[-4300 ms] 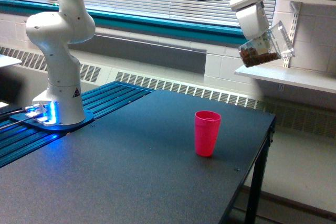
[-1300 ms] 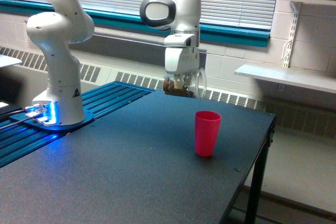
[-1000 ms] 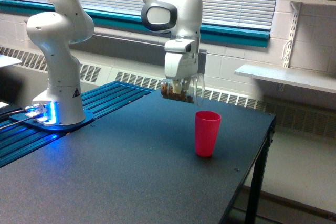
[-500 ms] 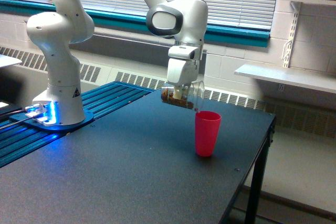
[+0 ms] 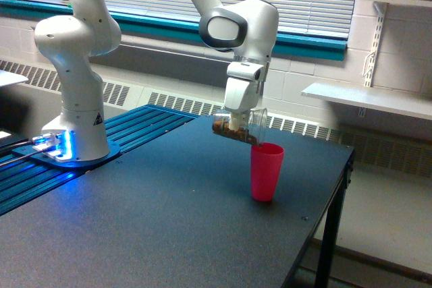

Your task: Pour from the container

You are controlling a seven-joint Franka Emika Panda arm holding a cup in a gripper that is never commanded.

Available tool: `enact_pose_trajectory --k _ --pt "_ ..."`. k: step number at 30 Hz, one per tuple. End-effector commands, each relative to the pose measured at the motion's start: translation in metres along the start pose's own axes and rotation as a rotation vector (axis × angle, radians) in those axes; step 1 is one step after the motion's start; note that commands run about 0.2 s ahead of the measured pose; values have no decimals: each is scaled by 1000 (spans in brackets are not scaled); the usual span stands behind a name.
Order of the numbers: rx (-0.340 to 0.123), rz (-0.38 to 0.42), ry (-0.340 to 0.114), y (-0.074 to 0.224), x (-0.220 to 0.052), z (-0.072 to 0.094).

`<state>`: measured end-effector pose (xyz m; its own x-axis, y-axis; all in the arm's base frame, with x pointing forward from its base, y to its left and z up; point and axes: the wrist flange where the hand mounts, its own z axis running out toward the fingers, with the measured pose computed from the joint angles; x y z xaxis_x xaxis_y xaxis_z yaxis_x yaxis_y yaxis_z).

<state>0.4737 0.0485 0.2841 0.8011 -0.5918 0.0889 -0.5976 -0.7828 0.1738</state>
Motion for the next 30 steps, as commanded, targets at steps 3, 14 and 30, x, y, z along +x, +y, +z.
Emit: enact_pose_trajectory --k 3,14,30 --pt "-28 -10 12 -2 6 -7" --pt "-40 -2 22 1 21 -17" --pt "-68 -35 5 -6 18 -10"
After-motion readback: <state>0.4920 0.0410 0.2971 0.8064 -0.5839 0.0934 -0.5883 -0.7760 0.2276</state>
